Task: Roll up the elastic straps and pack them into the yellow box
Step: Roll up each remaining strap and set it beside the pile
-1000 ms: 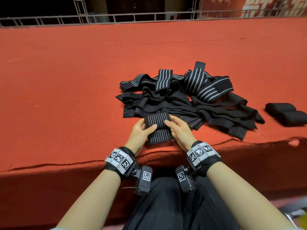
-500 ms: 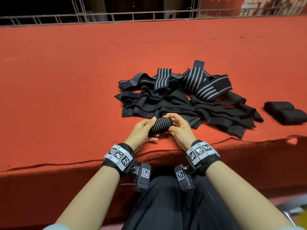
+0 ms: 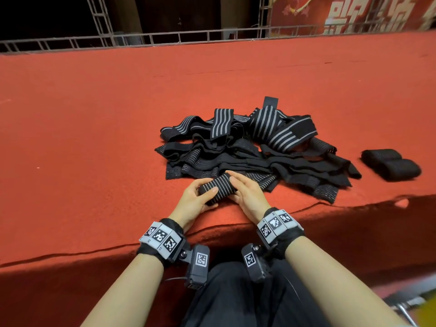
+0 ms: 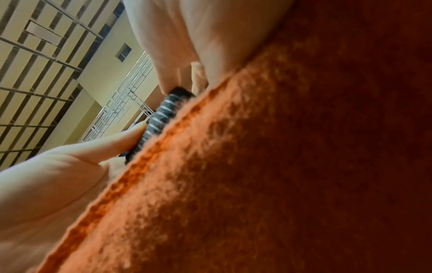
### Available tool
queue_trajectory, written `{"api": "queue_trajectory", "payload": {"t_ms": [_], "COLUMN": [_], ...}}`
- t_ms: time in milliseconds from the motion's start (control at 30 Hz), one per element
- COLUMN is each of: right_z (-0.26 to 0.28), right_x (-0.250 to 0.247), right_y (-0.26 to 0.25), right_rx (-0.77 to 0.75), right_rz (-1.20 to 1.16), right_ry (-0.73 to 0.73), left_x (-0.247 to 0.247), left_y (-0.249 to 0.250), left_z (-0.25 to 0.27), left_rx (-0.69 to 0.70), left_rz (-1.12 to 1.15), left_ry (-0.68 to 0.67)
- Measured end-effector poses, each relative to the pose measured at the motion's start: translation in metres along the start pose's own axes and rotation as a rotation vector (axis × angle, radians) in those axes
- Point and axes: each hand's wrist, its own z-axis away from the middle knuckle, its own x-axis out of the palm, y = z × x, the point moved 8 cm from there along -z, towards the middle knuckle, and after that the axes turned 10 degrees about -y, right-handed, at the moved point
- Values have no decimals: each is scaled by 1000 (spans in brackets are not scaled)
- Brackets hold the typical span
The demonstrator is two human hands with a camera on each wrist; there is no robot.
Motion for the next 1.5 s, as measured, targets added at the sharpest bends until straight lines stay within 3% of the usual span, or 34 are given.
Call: {"api": "queue_trajectory", "payload": {"t_ms": [200, 367, 533, 733, 833, 1033, 1267, 1500], "right_z": [3, 13, 13, 61, 78, 88, 54, 11], "right_x": [8, -16, -100, -182, -223, -308, -379, -429], "right_y": [-10, -74, -126, -196, -219, -248, -265, -241], "right_rx": [4, -32, -104, -126, -138, 37, 95, 247], "right_rz": [282, 385, 333, 248, 212, 383, 467, 672], "right_ry": [109, 136, 317, 498, 545, 604, 698, 660], "left_x": [27, 76, 148, 240, 288, 347, 380, 391], "left_y": [8, 43, 64, 56, 49, 42, 46, -6], "left_z": [-6, -23, -58, -100, -119, -162, -236, -289], "left_rx": [0, 46, -2, -63, -124, -174, -142, -237], "left_rz": [-35, 36, 4, -62, -28, -31, -137, -190], "left_ry": [-50, -151, -183, -161, -240, -230, -170, -139]}}
